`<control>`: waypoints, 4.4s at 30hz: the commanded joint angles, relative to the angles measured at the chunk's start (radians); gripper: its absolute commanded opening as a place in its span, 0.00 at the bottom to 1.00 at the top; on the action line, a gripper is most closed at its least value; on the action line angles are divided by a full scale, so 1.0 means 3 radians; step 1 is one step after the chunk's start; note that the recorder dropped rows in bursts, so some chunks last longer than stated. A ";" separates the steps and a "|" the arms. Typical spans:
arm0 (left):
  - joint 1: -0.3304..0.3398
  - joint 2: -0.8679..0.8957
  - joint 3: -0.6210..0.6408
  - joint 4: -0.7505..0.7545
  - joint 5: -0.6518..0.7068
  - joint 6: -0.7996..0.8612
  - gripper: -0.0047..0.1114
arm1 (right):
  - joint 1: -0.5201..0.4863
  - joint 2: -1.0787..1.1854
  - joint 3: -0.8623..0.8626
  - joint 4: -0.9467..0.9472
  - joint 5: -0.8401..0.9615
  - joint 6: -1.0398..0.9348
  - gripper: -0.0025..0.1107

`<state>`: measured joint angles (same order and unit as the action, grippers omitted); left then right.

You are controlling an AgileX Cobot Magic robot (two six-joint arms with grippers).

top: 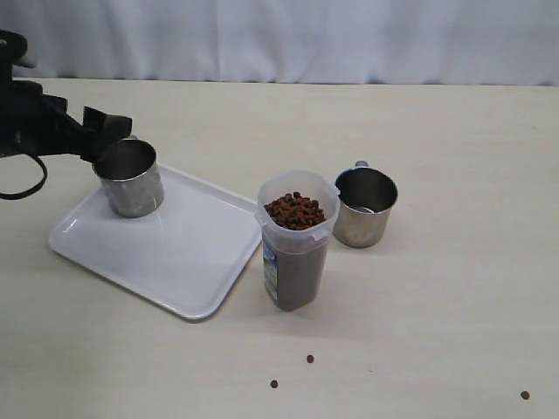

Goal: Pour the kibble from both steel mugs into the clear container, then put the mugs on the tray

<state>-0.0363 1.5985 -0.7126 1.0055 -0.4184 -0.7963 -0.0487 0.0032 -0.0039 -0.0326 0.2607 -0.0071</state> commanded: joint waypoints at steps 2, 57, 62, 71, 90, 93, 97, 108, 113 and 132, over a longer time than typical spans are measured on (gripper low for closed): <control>0.0004 -0.0965 0.0485 0.0009 -0.0063 -0.0210 0.16 | -0.0025 -0.0011 0.0013 0.0005 -0.0005 -0.0001 0.06; 0.0004 -0.5328 0.2375 -0.3107 0.2000 0.2060 0.04 | -0.0025 -0.0011 0.0013 0.0005 -0.0005 -0.0001 0.06; 0.0004 -0.5328 0.2375 -0.3448 0.2021 0.2587 0.04 | -0.0025 -0.0011 0.0013 0.0005 -0.0005 -0.0001 0.06; 0.0004 -0.5328 0.2375 -0.3407 0.2024 0.2587 0.04 | -0.0025 -0.0011 0.0013 0.0005 -0.0005 -0.0001 0.06; 0.0004 -0.5328 0.2375 -0.3389 0.2025 0.2587 0.04 | -0.0025 -0.0011 0.0013 -0.0295 -0.0005 -0.0172 0.06; 0.0004 -0.5328 0.2375 -0.3389 0.2025 0.2587 0.04 | -0.0025 -0.0011 0.0013 -0.0292 -0.0015 -0.0174 0.06; 0.0004 -0.5328 0.2375 -0.3389 0.2025 0.2587 0.04 | -0.0025 -0.0011 0.0013 -0.0292 -0.0402 -0.0269 0.06; 0.0004 -0.5328 0.2375 -0.3389 0.2025 0.2587 0.04 | -0.0025 -0.0011 0.0013 -0.0189 -0.1551 -0.0172 0.06; 0.0004 -0.5328 0.2375 -0.3389 0.2025 0.2587 0.04 | 0.0024 0.0299 0.0013 -0.1095 -0.1502 0.0879 0.06; 0.0004 -0.5328 0.2375 -0.3390 0.2016 0.2580 0.04 | 0.0523 0.5892 -0.1291 -0.2222 -0.3494 0.0771 0.98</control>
<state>-0.0363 0.0035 -0.0024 -0.0115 0.1934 -0.0222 0.1036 1.7278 -0.3473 -0.6613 -0.7657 0.2330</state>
